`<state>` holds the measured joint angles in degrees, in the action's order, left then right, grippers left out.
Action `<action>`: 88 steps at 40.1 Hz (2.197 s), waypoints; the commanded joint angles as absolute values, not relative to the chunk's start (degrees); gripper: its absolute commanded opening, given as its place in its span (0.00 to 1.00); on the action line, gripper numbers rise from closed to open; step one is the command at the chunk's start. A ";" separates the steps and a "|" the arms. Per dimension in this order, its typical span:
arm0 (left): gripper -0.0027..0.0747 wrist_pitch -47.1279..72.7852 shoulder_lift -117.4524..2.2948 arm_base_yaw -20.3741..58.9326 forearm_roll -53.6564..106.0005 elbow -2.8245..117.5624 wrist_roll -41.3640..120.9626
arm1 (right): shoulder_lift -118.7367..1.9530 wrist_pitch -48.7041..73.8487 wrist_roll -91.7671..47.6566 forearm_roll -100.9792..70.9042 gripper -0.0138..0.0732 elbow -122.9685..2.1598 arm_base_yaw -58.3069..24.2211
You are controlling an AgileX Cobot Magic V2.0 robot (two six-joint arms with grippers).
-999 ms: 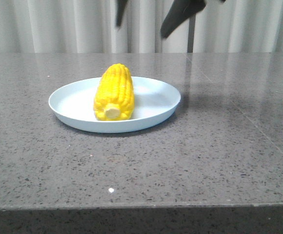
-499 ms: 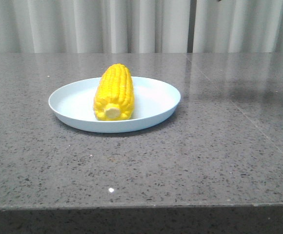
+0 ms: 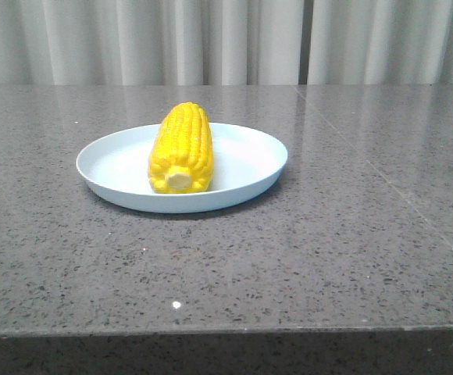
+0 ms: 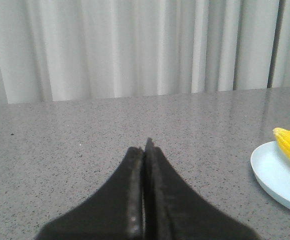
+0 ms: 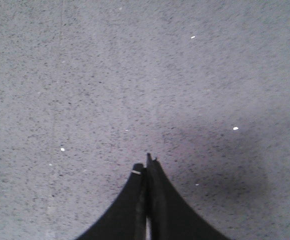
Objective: Place corn on plate with both arms
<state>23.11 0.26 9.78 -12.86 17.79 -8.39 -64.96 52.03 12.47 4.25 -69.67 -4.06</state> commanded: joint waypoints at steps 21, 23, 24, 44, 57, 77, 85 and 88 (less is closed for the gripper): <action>0.01 18.11 1.35 9.66 -13.16 19.35 -8.90 | -17.77 26.54 10.77 6.25 0.03 -25.48 -3.62; 0.01 18.11 1.35 9.66 -13.16 19.35 -8.90 | -13.94 26.54 10.77 6.37 0.03 -23.60 -3.62; 0.01 18.11 1.35 9.66 -13.16 19.35 -8.90 | -12.29 26.28 10.77 6.34 0.03 -23.01 -3.62; 0.01 18.11 1.35 9.66 -13.16 19.35 -8.90 | -6.80 24.19 10.77 6.34 0.03 -22.36 -3.62; 0.01 18.11 1.35 9.66 -13.16 19.35 -8.90 | -6.80 24.19 10.77 6.34 0.03 -22.36 -3.62; 0.01 16.46 1.35 9.66 -13.16 18.25 -8.79 | -6.80 24.19 10.77 6.34 0.03 -22.36 -3.62; 0.01 13.68 1.50 8.03 -3.42 14.70 -0.75 | -6.80 24.19 10.77 6.34 0.03 -22.36 -3.62; 0.01 10.78 1.50 5.45 1.45 12.41 2.52 | -6.80 24.19 10.77 6.34 0.03 -22.36 -3.62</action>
<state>18.13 0.26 7.44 -3.58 12.68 -1.01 -6.12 29.11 11.35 5.12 -21.08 -4.06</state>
